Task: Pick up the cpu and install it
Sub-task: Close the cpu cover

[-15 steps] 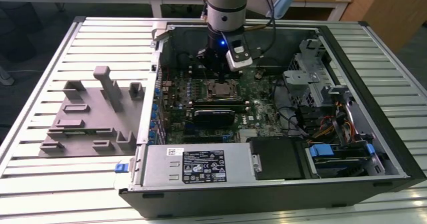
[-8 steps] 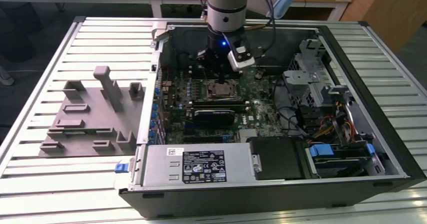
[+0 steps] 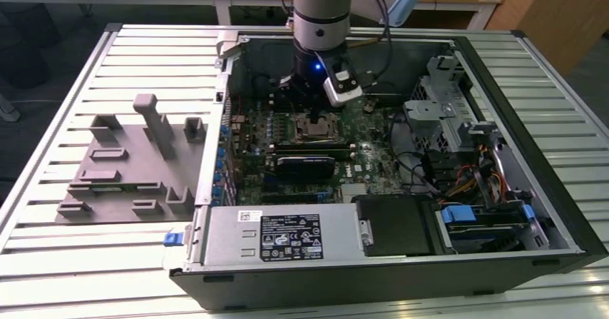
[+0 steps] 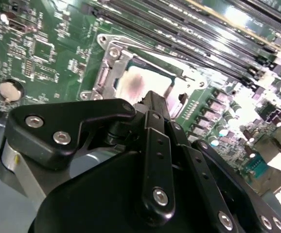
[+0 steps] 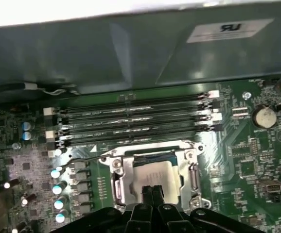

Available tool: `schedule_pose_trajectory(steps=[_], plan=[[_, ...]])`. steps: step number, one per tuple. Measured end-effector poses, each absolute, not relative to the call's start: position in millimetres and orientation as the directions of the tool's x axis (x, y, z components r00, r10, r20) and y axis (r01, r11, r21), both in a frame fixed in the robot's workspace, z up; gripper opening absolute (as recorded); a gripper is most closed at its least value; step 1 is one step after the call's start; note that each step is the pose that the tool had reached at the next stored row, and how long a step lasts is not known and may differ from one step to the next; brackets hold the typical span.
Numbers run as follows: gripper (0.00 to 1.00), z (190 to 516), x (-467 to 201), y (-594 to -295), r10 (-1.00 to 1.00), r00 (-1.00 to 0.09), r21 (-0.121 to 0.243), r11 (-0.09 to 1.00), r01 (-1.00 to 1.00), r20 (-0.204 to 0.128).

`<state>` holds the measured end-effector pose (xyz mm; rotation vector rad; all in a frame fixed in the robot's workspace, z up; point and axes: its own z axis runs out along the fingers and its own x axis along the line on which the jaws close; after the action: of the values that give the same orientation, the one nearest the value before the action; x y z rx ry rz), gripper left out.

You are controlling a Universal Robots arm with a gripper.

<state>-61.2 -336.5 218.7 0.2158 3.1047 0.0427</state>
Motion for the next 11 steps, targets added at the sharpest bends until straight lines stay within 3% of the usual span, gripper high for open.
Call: schedule_pose_trajectory(steps=[11], plan=[[0.11,210.0,-74.9,-336.6,0.135,-0.990,0.030,0.990,0.135,-0.027]])
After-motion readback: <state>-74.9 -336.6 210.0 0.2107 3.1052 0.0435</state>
